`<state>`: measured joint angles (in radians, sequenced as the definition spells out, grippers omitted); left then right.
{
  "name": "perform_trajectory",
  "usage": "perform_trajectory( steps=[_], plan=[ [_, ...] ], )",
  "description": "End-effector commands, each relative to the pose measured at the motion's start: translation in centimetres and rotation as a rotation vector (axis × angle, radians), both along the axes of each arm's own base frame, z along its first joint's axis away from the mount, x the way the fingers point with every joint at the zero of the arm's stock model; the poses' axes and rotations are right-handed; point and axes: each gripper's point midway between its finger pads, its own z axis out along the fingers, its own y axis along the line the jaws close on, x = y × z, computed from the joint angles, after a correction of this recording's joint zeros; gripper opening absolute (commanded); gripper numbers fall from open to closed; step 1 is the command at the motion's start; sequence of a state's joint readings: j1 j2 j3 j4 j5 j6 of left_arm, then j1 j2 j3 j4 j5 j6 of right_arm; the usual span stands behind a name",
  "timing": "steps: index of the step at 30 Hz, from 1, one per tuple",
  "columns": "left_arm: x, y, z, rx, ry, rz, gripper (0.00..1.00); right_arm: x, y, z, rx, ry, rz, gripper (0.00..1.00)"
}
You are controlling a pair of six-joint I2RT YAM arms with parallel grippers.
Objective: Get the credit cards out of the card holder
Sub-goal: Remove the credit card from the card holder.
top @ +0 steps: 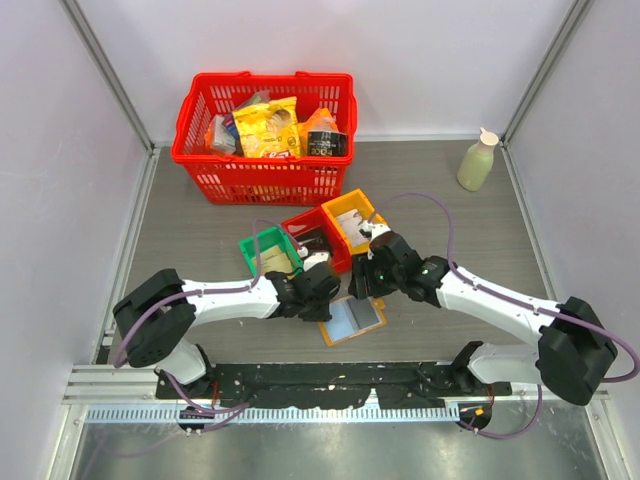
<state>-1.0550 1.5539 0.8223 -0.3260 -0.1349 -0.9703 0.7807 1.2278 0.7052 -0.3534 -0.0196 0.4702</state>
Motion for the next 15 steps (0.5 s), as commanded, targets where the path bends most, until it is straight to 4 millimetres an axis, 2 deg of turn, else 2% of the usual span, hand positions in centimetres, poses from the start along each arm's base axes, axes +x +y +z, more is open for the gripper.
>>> perform_trajectory(
  steps=[1,6,10,15],
  plan=[
    [-0.2,1.3,-0.8,0.048,-0.001,0.028,0.15,1.5,1.4,2.6,0.030,-0.053,-0.001,0.59],
    [-0.2,1.5,-1.0,0.049,0.000,0.039,0.13,1.3,1.5,0.7,0.005,0.010,-0.018,0.59],
    [-0.3,1.6,-1.0,0.045,-0.001,0.041,0.12,1.1,0.3,-1.9,-0.071,0.047,-0.056,0.59],
    [-0.3,1.5,-1.0,0.045,0.001,0.039,0.10,0.8,-1.1,-3.5,-0.130,0.070,-0.081,0.59]
  ],
)
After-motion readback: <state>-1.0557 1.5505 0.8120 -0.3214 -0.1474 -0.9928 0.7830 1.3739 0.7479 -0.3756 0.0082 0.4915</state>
